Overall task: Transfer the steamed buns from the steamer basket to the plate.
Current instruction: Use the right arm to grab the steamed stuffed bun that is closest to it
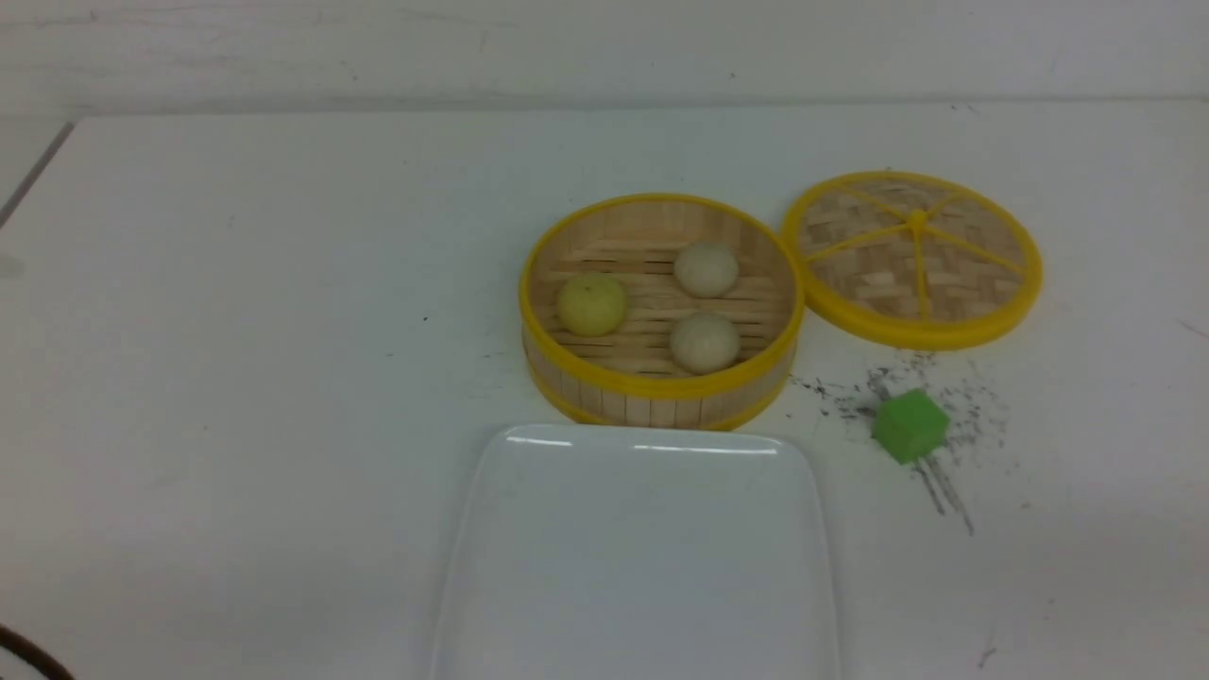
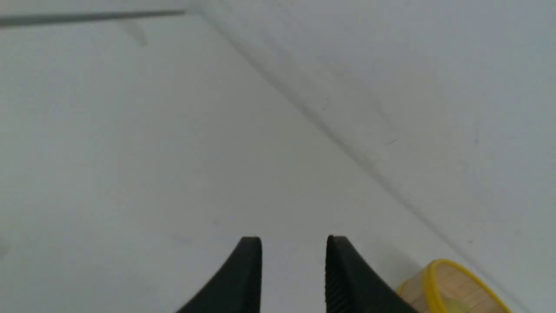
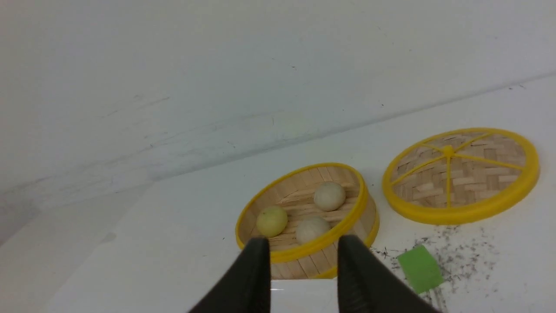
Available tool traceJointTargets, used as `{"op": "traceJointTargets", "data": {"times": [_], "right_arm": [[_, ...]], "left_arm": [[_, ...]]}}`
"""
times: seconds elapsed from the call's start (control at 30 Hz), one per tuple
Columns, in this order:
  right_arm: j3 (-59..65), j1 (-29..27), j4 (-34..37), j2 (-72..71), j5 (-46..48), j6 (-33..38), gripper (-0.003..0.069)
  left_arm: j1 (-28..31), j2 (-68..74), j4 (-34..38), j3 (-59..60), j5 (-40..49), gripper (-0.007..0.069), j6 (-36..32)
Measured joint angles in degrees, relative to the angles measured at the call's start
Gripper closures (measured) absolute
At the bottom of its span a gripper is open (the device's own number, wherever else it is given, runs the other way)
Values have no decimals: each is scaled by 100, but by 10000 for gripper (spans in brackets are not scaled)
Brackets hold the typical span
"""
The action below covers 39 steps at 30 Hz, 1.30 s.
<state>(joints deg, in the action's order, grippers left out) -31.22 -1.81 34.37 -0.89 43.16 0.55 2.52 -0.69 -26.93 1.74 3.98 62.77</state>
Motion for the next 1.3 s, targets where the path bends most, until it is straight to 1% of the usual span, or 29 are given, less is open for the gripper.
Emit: {"op": "traceJointTargets", "data": {"times": [0.07, 0.13, 0.17, 0.23, 0.3, 0.33, 0.37, 0.4, 0.47, 0.53, 0.6, 0.67, 0.7, 0.73, 0.77, 0.83, 0.9, 0.97, 1.1, 1.27, 1.3], "right_arm": [[0, 0, 257, 18, -1, 202, 417], [-6, 0, 496, 105, 15, 420, 417], [-80, 0, 791, 329, 152, 849, 417], [-234, 0, 1103, 705, 379, 1389, 417], [-625, 0, 1395, 1346, 759, 2246, 417], [-793, 0, 1486, 1582, 854, 2447, 417], [-1017, 0, 1555, 1888, 944, 2635, 417], [-1207, 0, 1593, 2139, 995, 2762, 417], [-1695, 0, 1620, 2764, 1036, 2911, 417], [-1984, 0, 1612, 3129, 1054, 2980, 417], [-2579, 0, 1529, 3892, 1154, 3277, 417], [-2974, 0, 1437, 4407, 1271, 3508, 417], [-3059, 0, 1428, 4465, 1287, 3548, 417], [-3354, 0, 1393, 4931, 1436, 3649, 417], [-3556, 0, 1372, 5233, 1556, 3692, 417], [-3896, 0, 1372, 5782, 1786, 3749, 417], [-4196, 0, 1368, 6342, 2017, 3898, 417], [-4517, 0, 1323, 6987, 2233, 4110, 417], [-5003, 37, 1415, 7837, 2452, 4476, 417], [-5382, 441, 1359, 8458, 2382, 4754, 417], [-5491, 692, 1201, 8690, 2206, 4822, 417]], "left_arm": [[0, 0, -357, 0, -654, 382, 31], [0, 0, -492, 0, -942, 382, 160], [0, 0, -601, -45, -1085, 382, 511], [0, 0, -750, -180, -1105, 381, 929], [0, 95, -1140, -464, -1225, 377, 1402], [0, 194, -1342, -593, -1303, 375, 1574], [0, 339, -1690, -801, -1457, 375, 1844], [0, 425, -1878, -946, -1539, 375, 2047], [0, 760, -2530, -1310, -1844, 375, 2635], [0, 985, -2946, -1485, -2021, 375, 2954], [0, 1485, -3990, -1897, -2328, 375, 3809], [0, 1835, -4686, -2092, -2476, 375, 4253], [0, 1835, -4762, -2112, -2495, 375, 4295], [0, 2066, -5265, -2233, -2614, 375, 4577], [0, 2180, -5586, -2319, -2687, 375, 4770], [0, 2335, -6054, -2429, -2779, 375, 4964], [0, 2396, -6273, -2510, -2754, 375, 5028], [0, 2408, -6370, -2567, -2631, 375, 5056], [0, 2408, -6400, -2638, -2540, 375, 5069], [0, 2408, -6554, -2644, -2594, 375, 5069], [0, 2408, -6626, -2644, -2674, 375, 5069]]}}
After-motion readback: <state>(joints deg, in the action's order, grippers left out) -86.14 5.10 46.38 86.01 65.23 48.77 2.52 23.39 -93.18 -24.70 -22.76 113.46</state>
